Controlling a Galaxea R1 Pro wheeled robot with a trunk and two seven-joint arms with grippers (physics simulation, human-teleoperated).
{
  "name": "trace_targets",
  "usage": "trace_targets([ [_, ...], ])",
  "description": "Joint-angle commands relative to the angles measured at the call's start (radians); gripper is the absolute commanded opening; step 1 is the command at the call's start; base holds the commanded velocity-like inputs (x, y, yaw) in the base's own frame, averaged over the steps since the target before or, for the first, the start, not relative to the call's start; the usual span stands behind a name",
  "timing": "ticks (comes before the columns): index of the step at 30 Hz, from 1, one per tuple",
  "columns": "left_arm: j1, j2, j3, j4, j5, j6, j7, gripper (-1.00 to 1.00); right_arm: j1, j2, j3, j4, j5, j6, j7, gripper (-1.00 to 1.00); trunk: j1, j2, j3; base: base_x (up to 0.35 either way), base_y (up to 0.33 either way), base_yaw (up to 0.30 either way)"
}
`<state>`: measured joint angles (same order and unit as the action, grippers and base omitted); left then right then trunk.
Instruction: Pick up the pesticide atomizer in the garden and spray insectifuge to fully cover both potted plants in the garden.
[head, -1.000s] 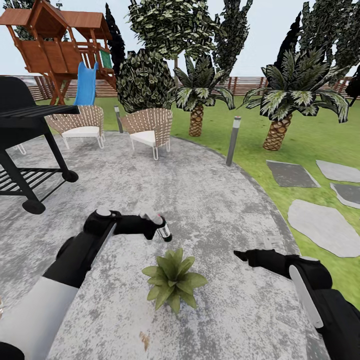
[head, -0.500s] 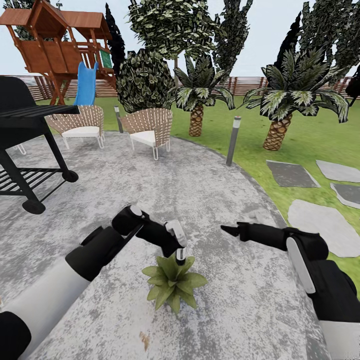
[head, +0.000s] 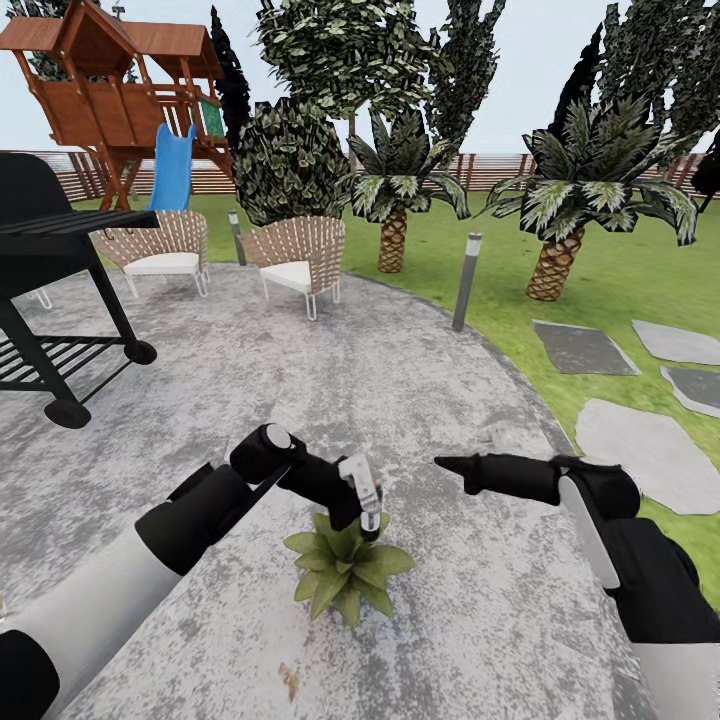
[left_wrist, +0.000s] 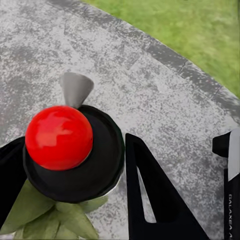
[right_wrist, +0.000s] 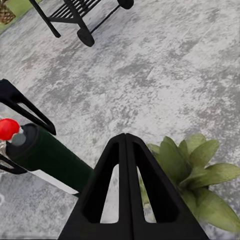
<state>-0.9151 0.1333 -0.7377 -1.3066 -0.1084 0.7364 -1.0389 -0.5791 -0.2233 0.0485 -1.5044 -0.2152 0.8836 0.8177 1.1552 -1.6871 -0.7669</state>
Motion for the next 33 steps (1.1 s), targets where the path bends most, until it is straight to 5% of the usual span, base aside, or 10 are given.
trace_targets([
  [1,-0.001,0.0,0.0,0.0,-0.006,0.004,-0.012,-1.0,-0.001,-0.001,0.027,0.0,-0.003,0.005,0.0,-1.0,0.0,0.0,-0.001,0.0,0.0,0.0],
  [6,-0.005,-0.001,-0.002,0.002,-0.01,0.002,-0.098,-1.0,-0.001,-0.001,0.11,0.0,-0.002,0.005,-0.002,-1.0,0.0,0.0,-0.001,0.0,0.0,0.0],
  [16,-0.024,-0.004,-0.068,0.051,-0.01,0.007,-0.108,-1.0,-0.001,0.001,0.119,0.0,-0.002,0.004,0.0,-1.0,0.0,0.0,-0.001,0.0,0.0,0.0],
  [26,-0.076,-0.004,-0.074,0.164,-0.01,0.008,-0.107,-1.0,-0.001,0.002,0.122,0.0,-0.003,0.004,0.0,-1.0,0.0,0.0,-0.001,0.0,0.0,0.0],
  [33,-0.082,-0.004,-0.074,0.167,-0.01,0.012,-0.107,-1.0,-0.001,0.002,0.179,0.0,-0.001,0.004,-0.001,-1.0,0.0,0.0,-0.001,0.0,0.0,0.0],
])
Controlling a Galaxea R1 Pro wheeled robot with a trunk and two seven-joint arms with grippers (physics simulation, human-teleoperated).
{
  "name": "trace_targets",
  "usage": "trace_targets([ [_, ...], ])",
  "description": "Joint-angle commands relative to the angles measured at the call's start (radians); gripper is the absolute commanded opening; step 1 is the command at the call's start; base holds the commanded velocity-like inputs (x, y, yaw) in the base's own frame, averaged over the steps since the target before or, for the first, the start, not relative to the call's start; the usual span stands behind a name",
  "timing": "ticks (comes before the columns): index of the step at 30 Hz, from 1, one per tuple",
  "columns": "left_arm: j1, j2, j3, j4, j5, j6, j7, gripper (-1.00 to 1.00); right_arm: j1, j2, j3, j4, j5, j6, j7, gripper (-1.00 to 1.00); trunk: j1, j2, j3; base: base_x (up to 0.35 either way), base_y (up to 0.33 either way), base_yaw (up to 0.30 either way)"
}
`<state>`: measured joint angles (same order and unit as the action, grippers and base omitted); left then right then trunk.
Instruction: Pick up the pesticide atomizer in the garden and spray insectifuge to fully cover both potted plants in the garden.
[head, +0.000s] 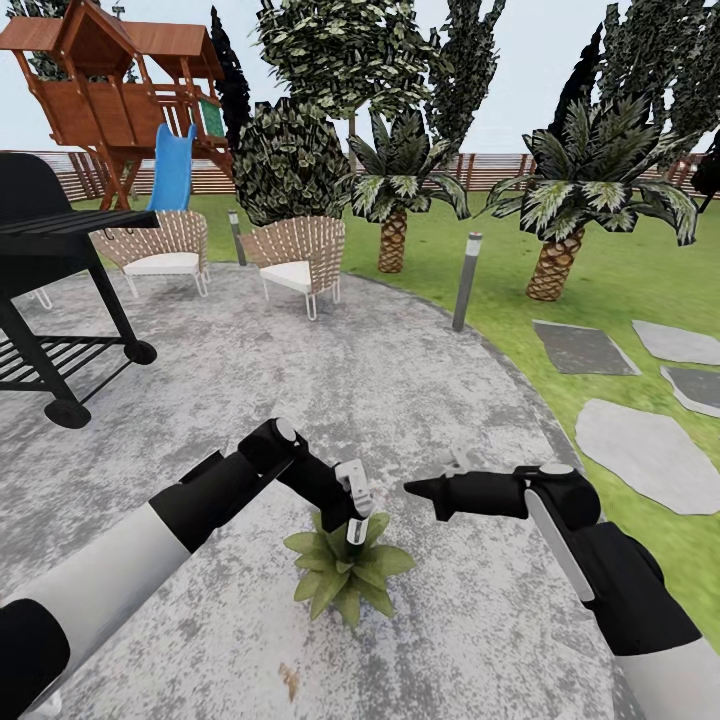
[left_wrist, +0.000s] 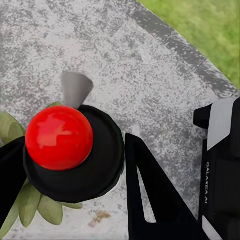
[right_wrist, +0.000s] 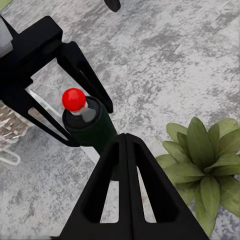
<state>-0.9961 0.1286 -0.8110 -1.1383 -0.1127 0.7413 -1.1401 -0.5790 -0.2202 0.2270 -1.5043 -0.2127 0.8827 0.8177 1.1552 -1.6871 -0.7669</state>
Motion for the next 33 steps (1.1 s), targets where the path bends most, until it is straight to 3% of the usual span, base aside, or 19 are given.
trace_targets([
  [1,-0.001,0.0,-0.001,-0.001,-0.005,0.008,-0.006,-1.0,-0.001,-0.001,0.002,-0.001,-0.004,0.005,-0.001,-1.0,0.0,0.0,-0.001,0.0,0.0,0.0],
  [16,-0.001,-0.001,-0.003,0.0,-0.007,0.01,-0.005,-1.0,-0.001,0.0,0.008,-0.001,-0.004,0.004,-0.002,-1.0,0.0,0.0,-0.001,0.0,0.0,0.0],
  [22,-0.001,-0.002,-0.004,0.0,-0.053,0.01,-0.006,-1.0,-0.001,0.001,0.008,-0.001,-0.004,0.004,-0.002,-1.0,0.0,0.0,-0.001,0.0,0.0,0.0],
  [33,-0.001,-0.004,-0.006,0.0,-0.061,0.01,-0.006,-1.0,-0.001,0.002,0.008,-0.001,-0.004,0.005,-0.002,-1.0,0.0,0.0,-0.001,0.0,0.0,0.0],
])
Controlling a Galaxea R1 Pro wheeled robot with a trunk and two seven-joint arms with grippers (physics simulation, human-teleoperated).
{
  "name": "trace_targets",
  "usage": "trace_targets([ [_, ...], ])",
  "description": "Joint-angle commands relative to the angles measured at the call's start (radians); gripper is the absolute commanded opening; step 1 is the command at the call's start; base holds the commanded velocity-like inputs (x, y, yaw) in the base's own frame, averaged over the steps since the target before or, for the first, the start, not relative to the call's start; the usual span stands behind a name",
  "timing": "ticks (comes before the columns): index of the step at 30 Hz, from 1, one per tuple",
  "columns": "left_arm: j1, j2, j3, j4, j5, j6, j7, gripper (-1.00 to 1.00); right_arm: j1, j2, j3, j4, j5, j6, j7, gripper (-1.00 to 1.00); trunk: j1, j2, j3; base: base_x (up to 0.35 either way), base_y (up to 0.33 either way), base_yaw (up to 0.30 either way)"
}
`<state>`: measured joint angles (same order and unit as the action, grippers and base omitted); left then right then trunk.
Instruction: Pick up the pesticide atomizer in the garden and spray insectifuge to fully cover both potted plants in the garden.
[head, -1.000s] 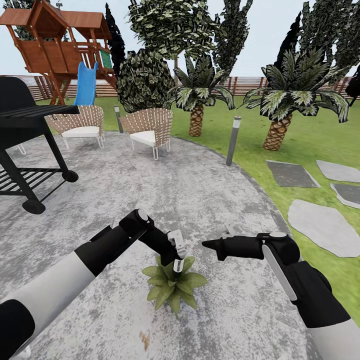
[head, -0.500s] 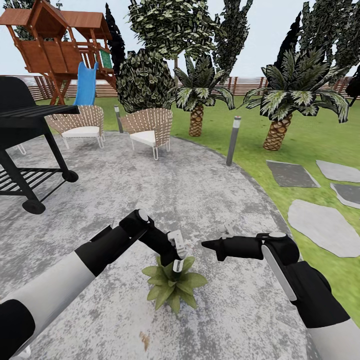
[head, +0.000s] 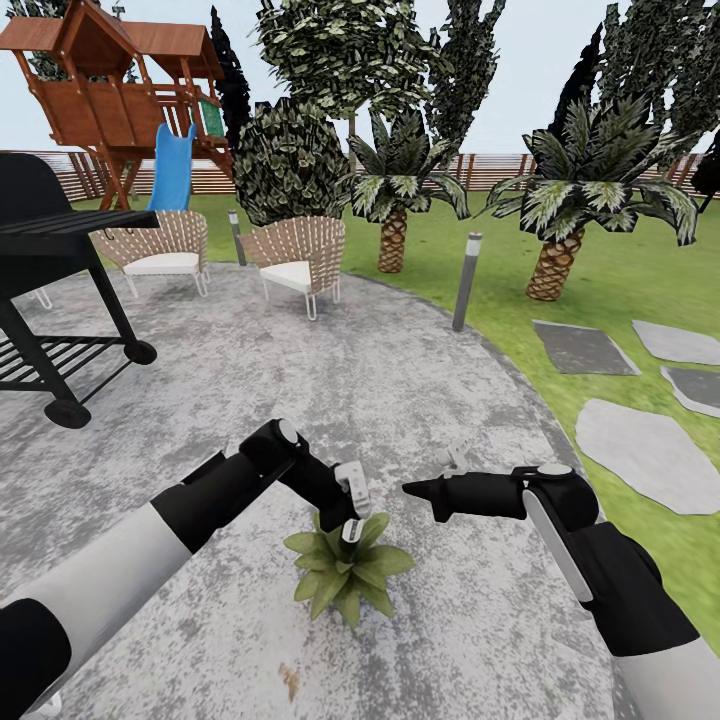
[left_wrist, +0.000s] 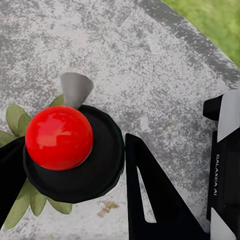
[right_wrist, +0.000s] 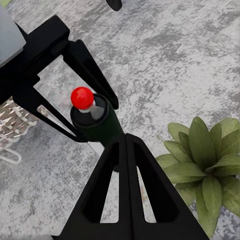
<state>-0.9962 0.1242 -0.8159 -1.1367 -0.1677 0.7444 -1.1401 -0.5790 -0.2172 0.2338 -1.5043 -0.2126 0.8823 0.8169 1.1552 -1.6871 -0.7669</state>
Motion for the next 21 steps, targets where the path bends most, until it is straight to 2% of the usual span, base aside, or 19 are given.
trace_targets([
  [1,-0.001,-0.001,-0.002,-0.001,-0.006,0.007,-0.006,-1.0,-0.001,-0.001,0.001,-0.001,-0.004,0.005,-0.001,-1.0,0.0,0.0,-0.001,0.0,0.0,0.0],
  [14,-0.001,-0.008,-0.014,-0.003,-0.008,0.007,-0.003,-1.0,-0.001,0.0,0.001,-0.001,-0.004,0.005,-0.001,-1.0,0.0,0.0,-0.001,0.0,0.0,0.0],
  [17,-0.001,-0.009,-0.013,-0.003,-0.025,0.007,-0.003,-1.0,-0.001,0.001,0.001,-0.001,-0.004,0.006,-0.001,-1.0,0.0,0.0,-0.001,0.0,0.0,0.0],
  [21,-0.001,-0.038,-0.013,-0.003,-0.052,0.007,-0.003,-1.0,-0.001,0.001,0.001,-0.001,-0.004,0.005,-0.001,-1.0,0.0,0.0,-0.001,0.0,0.0,0.0],
])
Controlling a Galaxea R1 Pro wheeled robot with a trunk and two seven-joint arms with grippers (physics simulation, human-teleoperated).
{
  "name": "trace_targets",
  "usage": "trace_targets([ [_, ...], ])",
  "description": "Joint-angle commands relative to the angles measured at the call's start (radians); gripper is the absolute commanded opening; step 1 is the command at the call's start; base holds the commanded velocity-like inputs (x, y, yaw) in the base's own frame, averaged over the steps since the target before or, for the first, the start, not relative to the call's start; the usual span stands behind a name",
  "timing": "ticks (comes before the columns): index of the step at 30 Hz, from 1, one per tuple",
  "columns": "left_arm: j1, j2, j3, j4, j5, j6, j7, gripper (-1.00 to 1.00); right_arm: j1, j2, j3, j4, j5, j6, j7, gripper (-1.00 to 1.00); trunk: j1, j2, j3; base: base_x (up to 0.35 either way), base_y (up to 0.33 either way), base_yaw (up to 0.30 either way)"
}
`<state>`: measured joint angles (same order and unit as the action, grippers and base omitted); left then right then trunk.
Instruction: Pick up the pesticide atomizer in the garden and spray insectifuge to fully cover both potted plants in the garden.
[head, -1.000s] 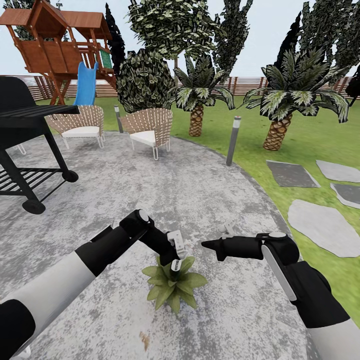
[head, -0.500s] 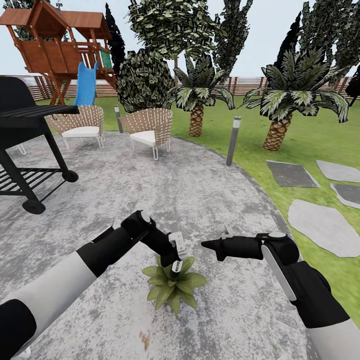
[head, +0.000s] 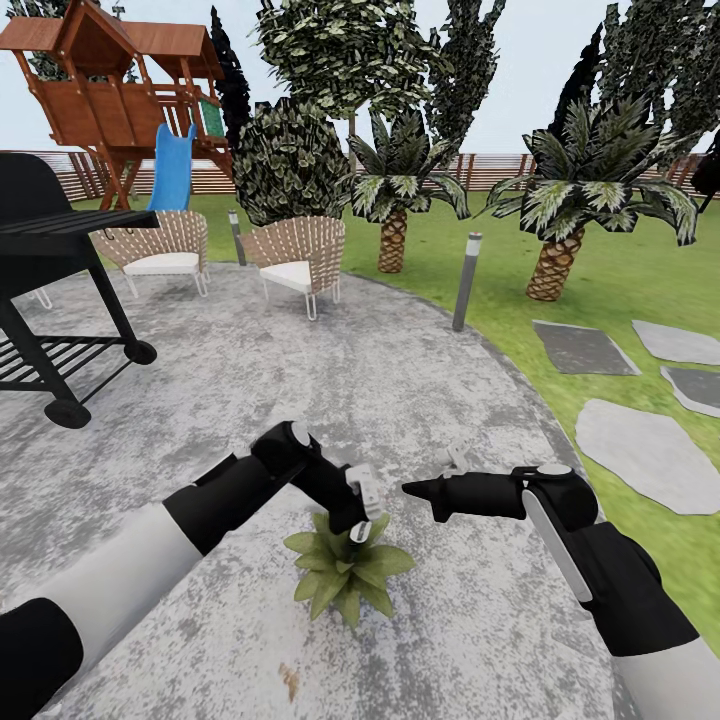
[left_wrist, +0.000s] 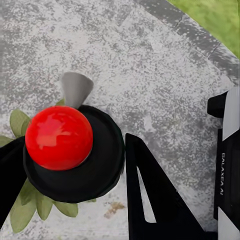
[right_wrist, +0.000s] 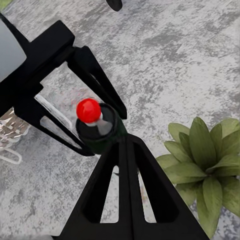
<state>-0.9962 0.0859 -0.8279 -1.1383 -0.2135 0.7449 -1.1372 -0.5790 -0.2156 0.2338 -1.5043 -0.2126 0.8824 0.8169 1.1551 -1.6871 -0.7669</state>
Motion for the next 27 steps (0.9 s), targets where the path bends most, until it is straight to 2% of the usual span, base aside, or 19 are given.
trace_targets([
  [1,-0.001,-0.006,-0.001,-0.001,-0.008,0.007,-0.006,-1.0,-0.001,-0.001,0.001,-0.001,-0.004,0.005,-0.001,-1.0,0.0,0.0,-0.001,0.0,0.0,0.0],
  [13,-0.001,-0.016,0.0,-0.001,-0.012,0.007,-0.006,-1.0,-0.001,-0.001,0.001,-0.001,-0.004,0.005,0.0,-1.0,0.0,0.0,-0.001,0.0,0.0,0.0],
  [18,-0.001,-0.042,-0.001,-0.001,-0.012,0.007,-0.005,-1.0,-0.001,-0.001,0.001,-0.001,-0.004,0.005,-0.001,-1.0,0.0,0.0,-0.001,0.0,0.0,0.0],
  [27,-0.001,-0.068,-0.001,-0.001,-0.013,0.007,-0.004,-1.0,-0.001,-0.001,0.001,-0.001,-0.004,0.005,0.001,-1.0,0.0,0.0,-0.001,0.0,0.0,0.0],
])
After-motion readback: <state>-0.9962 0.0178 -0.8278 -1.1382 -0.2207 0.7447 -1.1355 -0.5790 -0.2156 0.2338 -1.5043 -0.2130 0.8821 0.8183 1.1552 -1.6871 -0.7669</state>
